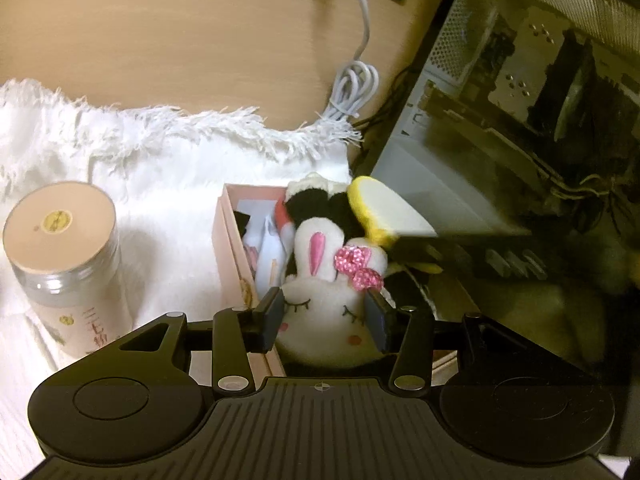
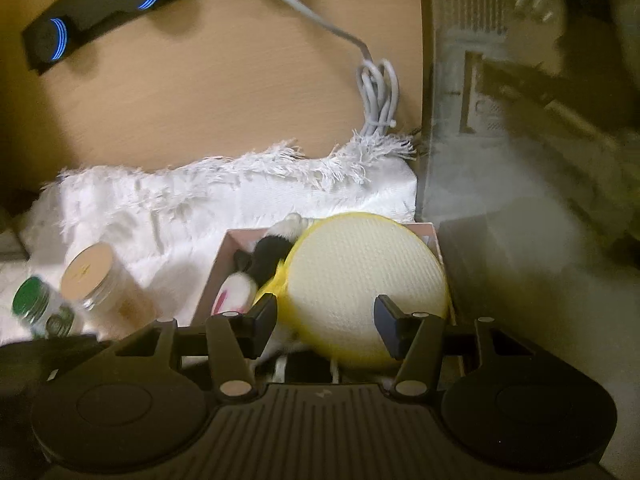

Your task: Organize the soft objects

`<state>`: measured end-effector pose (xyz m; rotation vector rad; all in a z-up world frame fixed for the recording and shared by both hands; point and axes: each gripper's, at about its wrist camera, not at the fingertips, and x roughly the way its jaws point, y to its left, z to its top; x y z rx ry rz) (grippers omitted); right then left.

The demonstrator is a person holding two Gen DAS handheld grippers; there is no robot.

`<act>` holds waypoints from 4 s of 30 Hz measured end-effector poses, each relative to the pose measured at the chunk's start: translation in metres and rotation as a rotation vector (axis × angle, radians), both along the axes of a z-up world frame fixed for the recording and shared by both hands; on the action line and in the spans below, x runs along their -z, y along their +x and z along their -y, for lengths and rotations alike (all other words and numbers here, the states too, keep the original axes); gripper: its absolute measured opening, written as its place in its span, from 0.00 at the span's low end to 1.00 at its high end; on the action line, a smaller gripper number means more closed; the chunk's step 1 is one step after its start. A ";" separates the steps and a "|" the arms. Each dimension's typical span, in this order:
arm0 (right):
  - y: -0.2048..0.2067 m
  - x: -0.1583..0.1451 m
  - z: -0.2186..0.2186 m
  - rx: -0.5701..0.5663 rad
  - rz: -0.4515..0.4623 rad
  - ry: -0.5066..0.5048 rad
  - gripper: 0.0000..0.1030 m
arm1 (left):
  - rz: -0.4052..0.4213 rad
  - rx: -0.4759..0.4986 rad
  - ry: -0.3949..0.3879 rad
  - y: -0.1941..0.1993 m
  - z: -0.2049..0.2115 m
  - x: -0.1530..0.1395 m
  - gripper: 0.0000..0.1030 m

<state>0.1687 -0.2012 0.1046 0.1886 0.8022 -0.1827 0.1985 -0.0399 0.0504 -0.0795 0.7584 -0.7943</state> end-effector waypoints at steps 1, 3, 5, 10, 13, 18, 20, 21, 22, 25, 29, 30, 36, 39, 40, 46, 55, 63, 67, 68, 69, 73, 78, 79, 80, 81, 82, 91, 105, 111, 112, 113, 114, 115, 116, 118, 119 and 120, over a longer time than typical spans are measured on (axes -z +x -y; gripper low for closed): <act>-0.011 -0.003 -0.006 -0.014 0.004 -0.031 0.53 | -0.008 -0.005 -0.006 0.000 -0.001 0.001 0.49; -0.032 -0.006 -0.015 -0.039 -0.001 -0.080 0.53 | -0.016 -0.009 -0.011 -0.001 -0.003 0.002 0.49; -0.056 -0.004 -0.020 -0.050 -0.012 -0.075 0.51 | -0.024 -0.009 -0.014 -0.002 -0.006 0.003 0.49; -0.089 0.013 -0.020 -0.035 -0.052 0.048 0.38 | -0.028 -0.013 -0.016 -0.005 -0.013 0.006 0.49; -0.079 0.029 -0.021 -0.007 -0.103 0.027 0.38 | -0.031 -0.012 -0.004 -0.007 -0.014 0.007 0.49; -0.063 0.036 -0.018 0.010 -0.101 -0.015 0.38 | -0.060 -0.017 0.013 -0.009 -0.017 0.014 0.49; -0.059 0.037 -0.018 0.006 -0.097 -0.030 0.38 | -0.063 -0.023 0.012 -0.010 -0.018 0.016 0.49; -0.058 0.037 -0.017 0.003 -0.096 -0.038 0.38 | -0.064 -0.027 0.010 -0.010 -0.019 0.016 0.48; -0.057 0.038 -0.018 0.000 -0.097 -0.045 0.38 | -0.063 -0.032 0.009 -0.009 -0.019 0.016 0.48; -0.052 0.040 -0.017 -0.008 -0.093 -0.058 0.38 | -0.060 -0.044 0.009 -0.008 -0.020 0.014 0.47; -0.049 0.041 -0.018 -0.017 -0.093 -0.062 0.40 | -0.058 -0.050 0.003 -0.012 -0.024 0.011 0.45; -0.050 0.041 -0.018 -0.019 -0.093 -0.057 0.40 | -0.050 -0.049 0.002 -0.014 -0.025 0.010 0.45; -0.062 0.043 -0.023 0.012 -0.107 -0.042 0.56 | -0.008 -0.034 0.024 -0.042 -0.042 0.013 0.45; -0.070 0.048 -0.035 0.010 -0.130 -0.059 0.58 | 0.034 -0.055 0.065 -0.063 -0.055 0.020 0.45; -0.072 0.051 -0.040 0.008 -0.145 -0.065 0.58 | 0.043 -0.070 0.076 -0.069 -0.059 0.022 0.45; -0.081 0.063 -0.059 -0.056 -0.188 -0.056 0.66 | 0.063 -0.228 0.099 -0.105 -0.081 0.032 0.45; -0.080 0.087 -0.058 -0.257 -0.177 -0.058 0.89 | 0.014 -0.503 0.159 -0.143 -0.062 0.062 0.46; -0.082 0.095 -0.039 -0.308 -0.099 -0.058 1.00 | 0.138 -0.586 0.274 -0.158 -0.029 0.070 0.46; -0.084 0.097 -0.034 -0.356 -0.051 -0.062 1.00 | 0.150 -0.607 0.284 -0.160 -0.027 0.071 0.44; -0.085 0.098 -0.032 -0.373 -0.038 -0.062 1.00 | 0.142 -0.617 0.269 -0.160 -0.029 0.071 0.42; -0.087 0.099 -0.030 -0.389 -0.016 -0.062 1.00 | 0.139 -0.625 0.256 -0.160 -0.031 0.071 0.42; -0.091 0.104 -0.026 -0.422 0.046 -0.052 1.00 | 0.151 -0.621 0.285 -0.161 -0.027 0.071 0.41; -0.091 0.103 -0.026 -0.421 0.046 -0.054 1.00 | 0.159 -0.624 0.316 -0.161 -0.023 0.072 0.41; -0.091 0.103 -0.026 -0.421 0.046 -0.054 1.00 | 0.160 -0.624 0.315 -0.162 -0.023 0.072 0.41; -0.091 0.103 -0.026 -0.421 0.046 -0.054 1.00 | 0.160 -0.625 0.314 -0.162 -0.023 0.072 0.41; -0.091 0.103 -0.026 -0.421 0.046 -0.055 1.00 | 0.161 -0.625 0.315 -0.162 -0.022 0.072 0.41; -0.091 0.103 -0.026 -0.421 0.046 -0.055 1.00 | 0.160 -0.624 0.315 -0.162 -0.023 0.072 0.41; -0.091 0.103 -0.026 -0.421 0.046 -0.055 1.00 | 0.161 -0.622 0.315 -0.162 -0.023 0.072 0.41; -0.091 0.103 -0.026 -0.421 0.046 -0.054 1.00 | 0.162 -0.620 0.315 -0.162 -0.023 0.071 0.41; -0.091 0.103 -0.026 -0.421 0.046 -0.054 1.00 | 0.161 -0.621 0.314 -0.162 -0.023 0.072 0.41; -0.091 0.103 -0.026 -0.421 0.046 -0.054 1.00 | 0.162 -0.620 0.315 -0.162 -0.023 0.072 0.41; -0.091 0.103 -0.026 -0.421 0.046 -0.054 1.00 | 0.163 -0.621 0.317 -0.162 -0.023 0.072 0.41; -0.091 0.103 -0.026 -0.421 0.046 -0.054 1.00 | 0.163 -0.621 0.316 -0.161 -0.024 0.071 0.41; -0.091 0.103 -0.026 -0.421 0.046 -0.054 1.00 | 0.162 -0.620 0.315 -0.161 -0.024 0.071 0.41; -0.091 0.103 -0.026 -0.421 0.046 -0.054 1.00 | 0.162 -0.620 0.314 -0.161 -0.024 0.071 0.41; -0.091 0.103 -0.026 -0.421 0.046 -0.054 1.00 | 0.163 -0.620 0.317 -0.161 -0.024 0.071 0.41; -0.091 0.103 -0.026 -0.421 0.046 -0.054 1.00 | 0.163 -0.620 0.317 -0.161 -0.023 0.071 0.41; -0.091 0.103 -0.026 -0.421 0.046 -0.054 1.00 | 0.163 -0.621 0.317 -0.161 -0.023 0.071 0.41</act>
